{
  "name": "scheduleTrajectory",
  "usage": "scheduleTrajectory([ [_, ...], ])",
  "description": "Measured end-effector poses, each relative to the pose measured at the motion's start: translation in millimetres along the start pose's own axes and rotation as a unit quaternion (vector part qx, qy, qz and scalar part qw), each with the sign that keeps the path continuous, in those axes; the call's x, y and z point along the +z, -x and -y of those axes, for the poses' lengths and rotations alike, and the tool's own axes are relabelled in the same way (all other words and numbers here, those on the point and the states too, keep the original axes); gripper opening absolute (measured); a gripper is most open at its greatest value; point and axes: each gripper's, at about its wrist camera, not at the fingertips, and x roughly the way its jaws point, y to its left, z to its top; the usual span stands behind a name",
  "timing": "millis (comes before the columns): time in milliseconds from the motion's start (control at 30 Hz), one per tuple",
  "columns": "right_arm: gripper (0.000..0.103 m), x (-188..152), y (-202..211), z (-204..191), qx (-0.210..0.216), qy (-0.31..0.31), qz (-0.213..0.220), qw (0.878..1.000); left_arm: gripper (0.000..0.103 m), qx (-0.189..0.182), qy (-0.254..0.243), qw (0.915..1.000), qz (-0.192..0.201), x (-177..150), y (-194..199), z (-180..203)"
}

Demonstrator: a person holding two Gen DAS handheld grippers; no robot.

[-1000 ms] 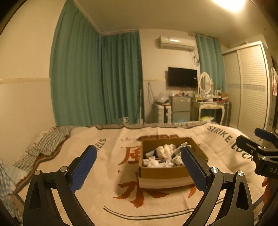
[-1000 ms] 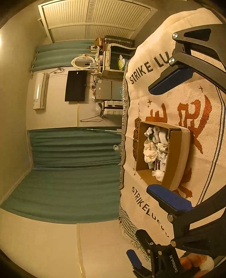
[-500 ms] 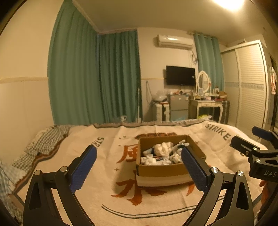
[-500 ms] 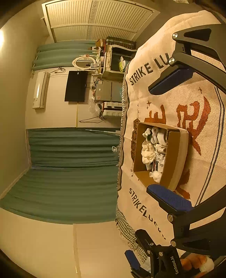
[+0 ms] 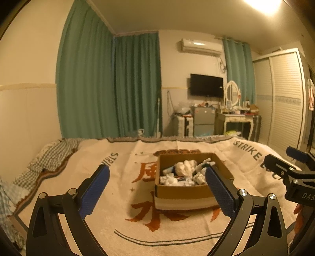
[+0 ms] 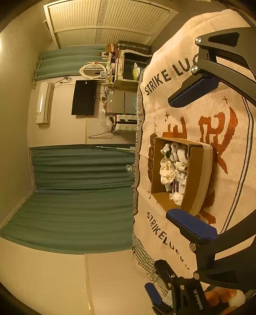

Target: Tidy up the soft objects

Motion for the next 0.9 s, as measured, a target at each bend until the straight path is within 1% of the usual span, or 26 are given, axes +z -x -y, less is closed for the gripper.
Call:
scheduleTrajectory([
  [667,0.103,-0.9,-4.2,0.1,-0.001,-0.007,-0.003,1.0,0.1,0.01,-0.01,0.9999,-0.002,-2.0,-2.4,1.8],
  [900,0.103,-1.0,-5.0,0.3,0.0,-0.007,-0.005,1.0,0.1,0.012,-0.005,0.9999,-0.004,-2.2,-3.0,0.5],
])
